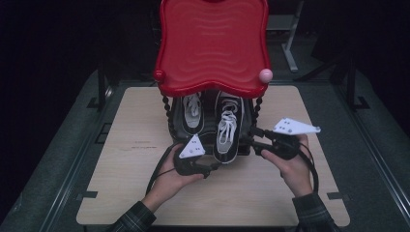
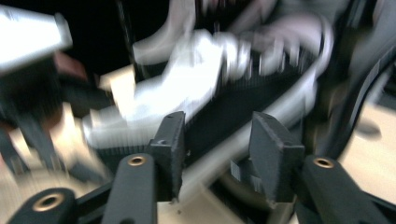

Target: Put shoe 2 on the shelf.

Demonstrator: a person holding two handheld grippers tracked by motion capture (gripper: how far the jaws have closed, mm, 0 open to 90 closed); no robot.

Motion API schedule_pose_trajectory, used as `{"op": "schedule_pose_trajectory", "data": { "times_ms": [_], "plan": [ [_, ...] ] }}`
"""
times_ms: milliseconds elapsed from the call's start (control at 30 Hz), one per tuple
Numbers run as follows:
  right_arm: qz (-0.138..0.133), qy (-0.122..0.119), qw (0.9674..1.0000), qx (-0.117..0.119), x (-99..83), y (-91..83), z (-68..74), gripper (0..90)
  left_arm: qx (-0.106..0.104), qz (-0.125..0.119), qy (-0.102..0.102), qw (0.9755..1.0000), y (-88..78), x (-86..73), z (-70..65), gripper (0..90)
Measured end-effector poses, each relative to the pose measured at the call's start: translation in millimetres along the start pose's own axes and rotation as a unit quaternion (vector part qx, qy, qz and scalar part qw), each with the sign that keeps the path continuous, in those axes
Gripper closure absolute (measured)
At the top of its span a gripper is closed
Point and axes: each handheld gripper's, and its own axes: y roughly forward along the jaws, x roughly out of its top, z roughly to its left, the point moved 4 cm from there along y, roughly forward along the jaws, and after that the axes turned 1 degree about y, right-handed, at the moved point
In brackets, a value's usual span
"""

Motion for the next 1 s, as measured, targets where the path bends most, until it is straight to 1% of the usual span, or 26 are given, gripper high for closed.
{"op": "schedule_pose_trajectory", "data": {
  "times_ms": [33, 67, 167, 267, 333, 400, 433, 500, 533, 600, 700, 767, 833, 933, 1000],
  "plan": [
    [0.012, -0.005, 0.9999, -0.005, -9.7, 0.1, 1.0, 53.9, 0.0, 0.0, 0.001, 1.0, -0.1, -0.2, 0.1, 39.6],
    [0.024, -0.007, 0.9997, -0.006, -19.8, 1.0, 2.4, 51.8, 0.0, 0.0, 0.0, 1.0, 0.0, -0.2, 0.1, 39.6],
    [0.06, -0.01, 0.9981, -0.005, -45.9, 7.0, 9.3, 49.9, -0.001, 0.001, 0.0, 1.0, 0.0, 0.1, 0.2, 39.7],
    [0.083, -0.031, 0.996, -0.004, -59.5, 16.0, 20.4, 48.5, -0.001, 0.001, 0.0, 1.0, 0.0, 0.3, 0.2, 39.7],
    [0.081, -0.039, 0.9959, -0.002, -60.7, 21.6, 27.5, 48.4, -0.001, 0.001, 0.001, 1.0, 0.0, 0.5, 0.4, 39.7],
    [0.087, -0.047, 0.9952, 0.0, -60.4, 27.9, 33.3, 48.6, 0.0, 0.004, 0.004, 1.0, 0.0, 0.7, 0.7, 39.8],
    [0.089, -0.048, 0.9949, -0.003, -60.2, 30.1, 35.5, 50.3, 0.001, 0.007, 0.004, 1.0, 0.1, 0.5, 1.1, 39.8],
    [0.092, -0.053, 0.9943, -0.009, -59.0, 30.5, 36.7, 50.9, -0.003, 0.0, -0.001, 1.0, -0.2, 0.9, 1.5, 39.9],
    [0.09, -0.051, 0.9946, -0.009, -58.3, 29.9, 36.8, 51.9, -0.001, 0.002, 0.001, 1.0, -0.2, 2.0, 1.2, 40.0],
    [0.093, -0.053, 0.9942, -0.01, -57.4, 29.1, 38.0, 56.0, 0.002, 0.007, 0.003, 1.0, -0.2, 4.5, 1.1, 39.9],
    [0.099, -0.061, 0.9931, -0.016, -53.8, 29.3, 38.1, 57.7, 0.008, 0.005, 0.003, 1.0, 0.1, 6.9, 2.6, 40.1],
    [0.1, -0.057, 0.9933, -0.016, -51.3, 30.9, 37.3, 58.1, 0.012, 0.004, 0.004, 0.9999, 0.0, 9.0, 5.0, 40.2],
    [0.102, -0.059, 0.9929, -0.018, -48.9, 32.7, 35.2, 58.3, 0.015, 0.005, 0.003, 0.9999, 0.5, 11.6, 7.8, 40.5],
    [0.1, -0.061, 0.9929, -0.024, -44.5, 33.3, 30.8, 59.3, 0.019, -0.001, -0.001, 0.9998, 3.5, 17.0, 10.5, 40.9],
    [0.095, -0.055, 0.9936, -0.027, -41.5, 32.8, 27.2, 60.9, 0.025, -0.006, -0.002, 0.9997, 5.7, 22.1, 13.2, 41.1]
  ]
}}
